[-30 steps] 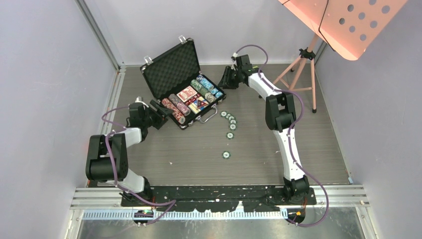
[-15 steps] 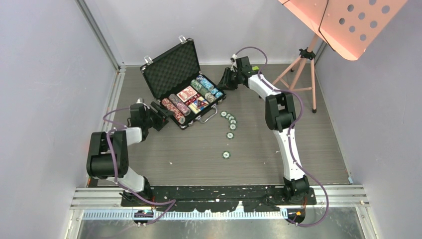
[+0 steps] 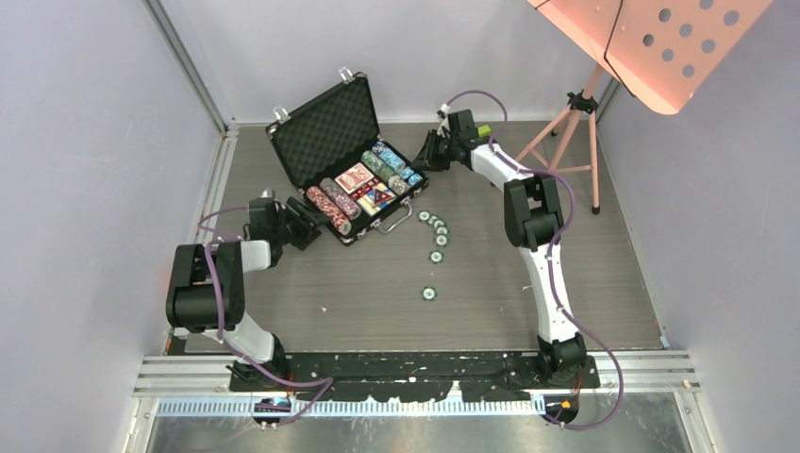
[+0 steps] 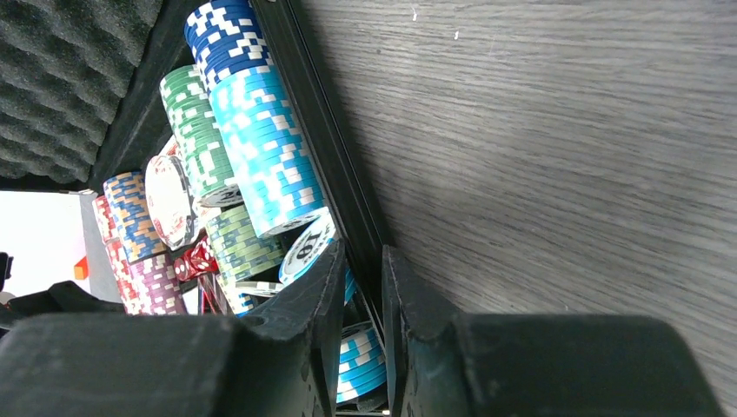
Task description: Pack up texas hold em set
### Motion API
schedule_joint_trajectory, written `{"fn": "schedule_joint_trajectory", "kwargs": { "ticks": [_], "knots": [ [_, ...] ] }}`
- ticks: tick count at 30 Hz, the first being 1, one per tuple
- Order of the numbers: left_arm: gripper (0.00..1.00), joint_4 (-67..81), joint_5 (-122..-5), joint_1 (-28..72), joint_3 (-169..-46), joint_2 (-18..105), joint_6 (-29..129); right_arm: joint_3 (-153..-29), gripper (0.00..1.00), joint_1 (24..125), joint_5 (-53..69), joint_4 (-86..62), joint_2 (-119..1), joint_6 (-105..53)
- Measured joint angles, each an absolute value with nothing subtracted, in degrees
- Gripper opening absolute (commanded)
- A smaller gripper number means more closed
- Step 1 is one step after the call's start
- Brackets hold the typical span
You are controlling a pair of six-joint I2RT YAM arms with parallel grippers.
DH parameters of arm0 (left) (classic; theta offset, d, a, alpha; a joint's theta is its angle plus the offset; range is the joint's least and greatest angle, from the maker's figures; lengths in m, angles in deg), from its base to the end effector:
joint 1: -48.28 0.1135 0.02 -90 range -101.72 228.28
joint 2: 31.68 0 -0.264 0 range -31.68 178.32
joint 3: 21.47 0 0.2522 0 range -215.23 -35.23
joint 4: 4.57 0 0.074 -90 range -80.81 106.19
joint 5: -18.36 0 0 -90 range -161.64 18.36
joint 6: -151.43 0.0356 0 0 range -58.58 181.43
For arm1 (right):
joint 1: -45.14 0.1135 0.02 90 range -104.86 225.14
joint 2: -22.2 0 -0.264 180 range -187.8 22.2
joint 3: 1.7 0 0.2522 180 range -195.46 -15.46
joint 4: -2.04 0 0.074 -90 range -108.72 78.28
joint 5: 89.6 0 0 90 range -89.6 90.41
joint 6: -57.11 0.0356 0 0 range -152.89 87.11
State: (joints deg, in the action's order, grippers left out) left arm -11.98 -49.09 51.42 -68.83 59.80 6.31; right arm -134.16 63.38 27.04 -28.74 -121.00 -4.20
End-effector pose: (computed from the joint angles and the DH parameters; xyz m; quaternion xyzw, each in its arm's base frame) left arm 0.2939 0.0024 0.1380 -0.3501 0.8084 -0.3498 0.3187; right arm 0.5254 0.1899 0.1545 -0.0134 0.8922 0.3518 0.2828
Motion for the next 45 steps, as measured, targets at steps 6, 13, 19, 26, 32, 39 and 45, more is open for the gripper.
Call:
{"fn": "schedule_joint_trajectory", "kwargs": {
  "ticks": [6,13,19,26,32,39,45],
  "knots": [
    [0.54,-12.0,-49.1,51.4,-68.8,60.0,6.3,-130.8,0.04,63.8,25.1,-26.1,-119.1,-4.5],
    [0.53,-12.0,-49.0,51.4,-68.2,59.7,6.3,-125.2,0.01,64.3,23.3,-25.9,-115.3,-5.0],
    [0.51,-11.7,-48.8,51.4,-65.4,56.6,6.3,-119.1,0.01,64.6,21.9,-25.5,-111.1,-5.1],
    [0.44,-11.1,-47.6,51.4,-63.0,53.2,6.6,-114.7,0.01,64.9,21.0,-25.6,-107.9,-5.1],
    [0.39,-10.0,-46.6,51.4,-61.9,52.9,7.6,-113.7,0.01,65.5,19.9,-25.7,-107.2,-5.1],
    [0.37,-8.3,-45.6,51.4,-61.7,52.3,8.6,-113.1,0.01,66.1,18.5,-25.9,-106.6,-5.1],
    [0.35,-6.0,-45.4,51.3,-61.7,51.8,10.3,-111.2,0.01,66.6,17.4,-25.9,-105.1,-5.1]
  ]
}}
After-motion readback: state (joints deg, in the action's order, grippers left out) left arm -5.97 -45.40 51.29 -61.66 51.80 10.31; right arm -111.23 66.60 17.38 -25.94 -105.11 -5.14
